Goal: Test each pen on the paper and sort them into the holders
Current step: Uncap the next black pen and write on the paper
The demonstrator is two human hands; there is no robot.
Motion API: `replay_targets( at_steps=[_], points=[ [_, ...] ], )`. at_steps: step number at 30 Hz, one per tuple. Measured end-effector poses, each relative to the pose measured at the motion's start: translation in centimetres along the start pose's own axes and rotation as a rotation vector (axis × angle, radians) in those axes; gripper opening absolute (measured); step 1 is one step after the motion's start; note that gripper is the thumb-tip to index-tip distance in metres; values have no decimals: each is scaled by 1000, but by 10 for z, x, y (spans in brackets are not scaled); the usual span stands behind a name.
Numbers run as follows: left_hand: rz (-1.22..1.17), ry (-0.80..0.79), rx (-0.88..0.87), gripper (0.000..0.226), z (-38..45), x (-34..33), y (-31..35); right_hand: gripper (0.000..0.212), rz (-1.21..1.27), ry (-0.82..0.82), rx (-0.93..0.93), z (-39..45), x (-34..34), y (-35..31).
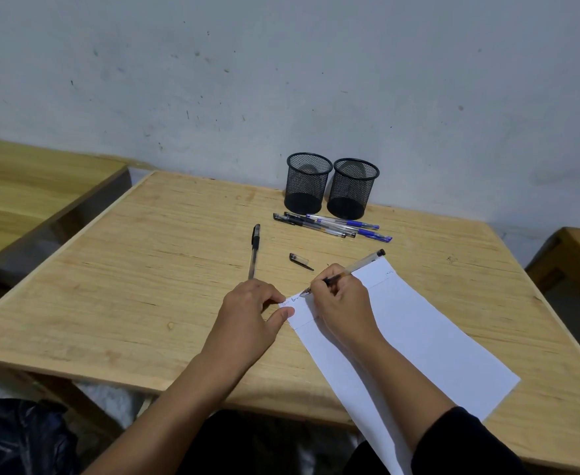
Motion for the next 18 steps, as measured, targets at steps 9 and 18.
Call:
replay_targets(
  at_steps=[9,18],
  points=[
    [31,-20,23,21,54,14,17,13,370,75,-98,8,30,-5],
    [238,-281,30,18,96,-4,16,16,566,124,-172,17,53,-8]
  ],
)
Point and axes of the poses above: each hand's wrist, its own z-axis towards the middle knuckle, its own x-axis out of the back of the hand, y = z × x, the point moved 3 cm from there along z, towards the middle knuckle, and after that the axes turned 9 degrees about -y, right-handed, at the moved point
